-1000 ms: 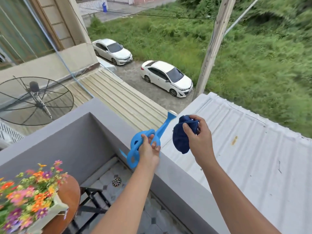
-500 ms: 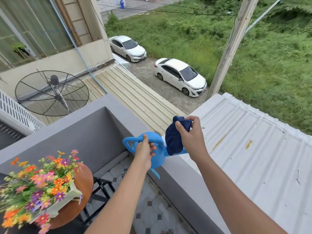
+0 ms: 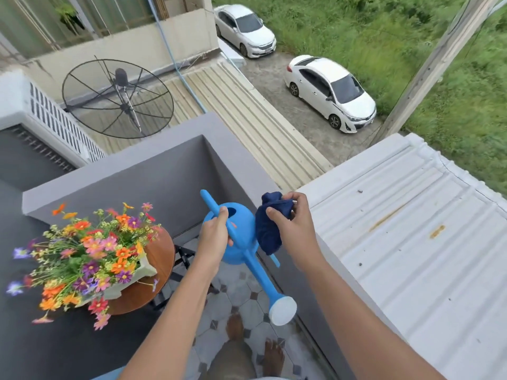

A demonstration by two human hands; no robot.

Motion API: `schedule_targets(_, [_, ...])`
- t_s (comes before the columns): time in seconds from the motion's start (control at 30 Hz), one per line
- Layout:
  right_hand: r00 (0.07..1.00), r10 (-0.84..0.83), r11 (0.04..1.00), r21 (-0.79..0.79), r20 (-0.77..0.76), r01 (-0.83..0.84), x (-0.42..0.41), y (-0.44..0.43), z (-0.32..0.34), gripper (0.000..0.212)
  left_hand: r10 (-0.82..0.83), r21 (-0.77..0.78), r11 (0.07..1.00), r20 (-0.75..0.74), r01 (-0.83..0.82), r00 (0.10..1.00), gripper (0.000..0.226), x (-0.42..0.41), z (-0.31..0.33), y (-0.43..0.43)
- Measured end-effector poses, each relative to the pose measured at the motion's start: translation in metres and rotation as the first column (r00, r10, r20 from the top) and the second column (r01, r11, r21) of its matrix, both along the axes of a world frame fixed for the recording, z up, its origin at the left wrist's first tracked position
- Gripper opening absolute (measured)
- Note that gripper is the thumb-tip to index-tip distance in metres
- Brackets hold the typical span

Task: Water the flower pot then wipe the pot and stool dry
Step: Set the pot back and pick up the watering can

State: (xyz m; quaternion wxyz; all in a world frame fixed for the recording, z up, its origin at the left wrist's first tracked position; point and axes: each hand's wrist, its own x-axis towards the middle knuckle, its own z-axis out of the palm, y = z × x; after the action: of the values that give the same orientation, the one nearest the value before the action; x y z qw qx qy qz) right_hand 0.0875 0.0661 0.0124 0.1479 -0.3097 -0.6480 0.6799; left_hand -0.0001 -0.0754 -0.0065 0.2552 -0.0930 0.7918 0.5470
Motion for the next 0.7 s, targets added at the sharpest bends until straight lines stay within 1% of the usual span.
schedule_targets(0.07, [0.999,0.044,0.998,-0.053,0.033,-0.042,-0.017,-0.014,-0.015,0.029,-0.022,-0.040,0.999,0.024,0.022,0.999,0.047,-0.014,-0.022,-0.012])
schedule_targets(0.17, [0.988,0.114,0.986,-0.131,0.107,-0.099,-0.042,-0.031,-0.051,0.030,-0.029,-0.093,0.995,0.057,0.034,0.998,0.039,-0.034,-0.073,-0.025])
schedule_targets(0.27, [0.955,0.201,0.971,-0.175,0.216,-0.164,-0.065,-0.047,-0.116,0.028,-0.052,-0.171,0.982,0.134,0.075,0.990,0.032,-0.055,-0.153,-0.035])
schedule_targets(0.33, [0.932,0.194,0.972,-0.186,0.306,-0.141,-0.075,-0.053,-0.177,0.027,-0.054,-0.223,0.970,0.194,0.098,0.980,0.038,-0.069,-0.220,-0.040])
schedule_targets(0.47, [0.886,0.112,0.981,-0.190,0.450,-0.028,-0.092,-0.059,-0.310,0.026,-0.019,-0.358,0.929,0.211,0.096,0.977,0.047,-0.099,-0.363,-0.051])
schedule_targets(0.53, [0.869,0.097,0.987,-0.160,0.486,-0.020,-0.096,-0.059,-0.369,0.027,-0.058,-0.409,0.899,0.249,0.159,0.967,0.045,-0.111,-0.425,-0.049])
schedule_targets(0.57, [0.860,0.100,0.988,-0.151,0.500,-0.027,-0.095,-0.061,-0.400,0.029,-0.074,-0.410,0.892,0.284,0.190,0.956,0.042,-0.114,-0.455,-0.047])
schedule_targets(0.63, [0.851,0.100,0.988,-0.155,0.516,-0.023,-0.091,-0.060,-0.454,0.028,-0.074,-0.379,0.904,0.319,0.198,0.945,0.036,-0.122,-0.512,-0.041])
schedule_targets(0.7, [0.853,0.129,0.971,-0.238,0.506,-0.006,-0.088,-0.056,-0.498,0.029,-0.078,-0.378,0.903,0.328,0.206,0.941,0.032,-0.134,-0.568,-0.041])
